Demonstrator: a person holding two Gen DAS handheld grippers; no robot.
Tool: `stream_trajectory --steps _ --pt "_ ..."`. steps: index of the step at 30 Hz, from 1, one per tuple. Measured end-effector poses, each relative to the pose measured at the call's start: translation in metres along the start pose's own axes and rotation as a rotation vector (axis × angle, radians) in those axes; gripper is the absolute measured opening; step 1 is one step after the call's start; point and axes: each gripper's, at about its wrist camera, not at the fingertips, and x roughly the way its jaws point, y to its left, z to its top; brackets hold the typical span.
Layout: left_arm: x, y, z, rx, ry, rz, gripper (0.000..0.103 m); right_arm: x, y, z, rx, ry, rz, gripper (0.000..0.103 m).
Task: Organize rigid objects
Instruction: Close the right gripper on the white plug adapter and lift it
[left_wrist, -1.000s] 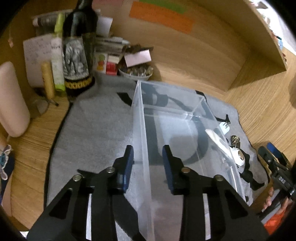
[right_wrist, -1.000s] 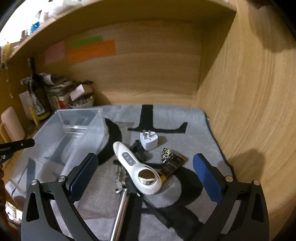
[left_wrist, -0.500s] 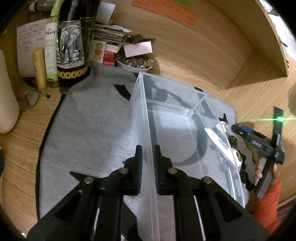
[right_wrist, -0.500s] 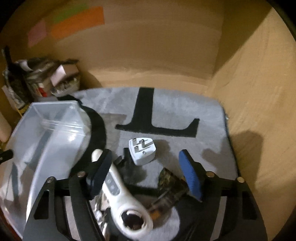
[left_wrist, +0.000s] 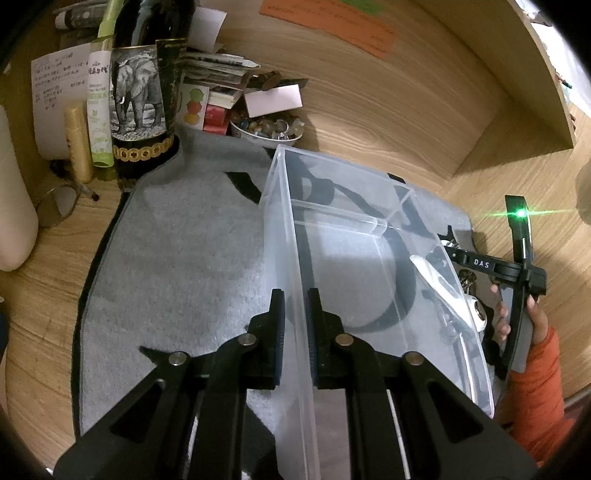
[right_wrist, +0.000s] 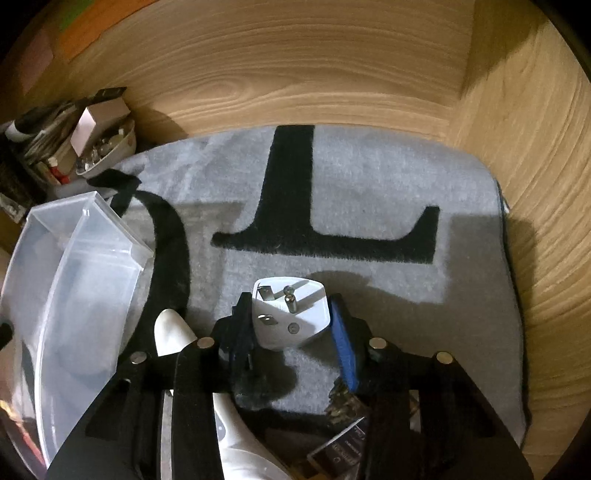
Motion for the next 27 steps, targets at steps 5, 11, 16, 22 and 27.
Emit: stream_trajectory --steps 5,11,16,22,27 --pt "0.000 0.000 0.000 0.003 -0.006 0.000 0.011 -0.013 0.005 -0.003 -0.034 -0.042 -0.019 0.037" --pt "0.000 0.000 -0.001 -0.001 -0.014 0.001 0.011 -0.054 0.015 -0.003 -0.052 -0.150 -0.005 0.037" --pt "-0.001 0.001 -0.001 0.001 -0.014 -0.008 0.012 -0.086 0.039 -0.004 -0.100 -0.226 0.012 0.037" --pt "-0.001 0.000 -0.001 0.011 -0.014 -0.004 0.012 -0.109 0.076 -0.010 -0.179 -0.287 0.039 0.037" --pt "-0.001 0.000 -0.002 0.014 -0.016 -0.004 0.012 -0.114 0.105 -0.012 -0.220 -0.293 0.063 0.037"
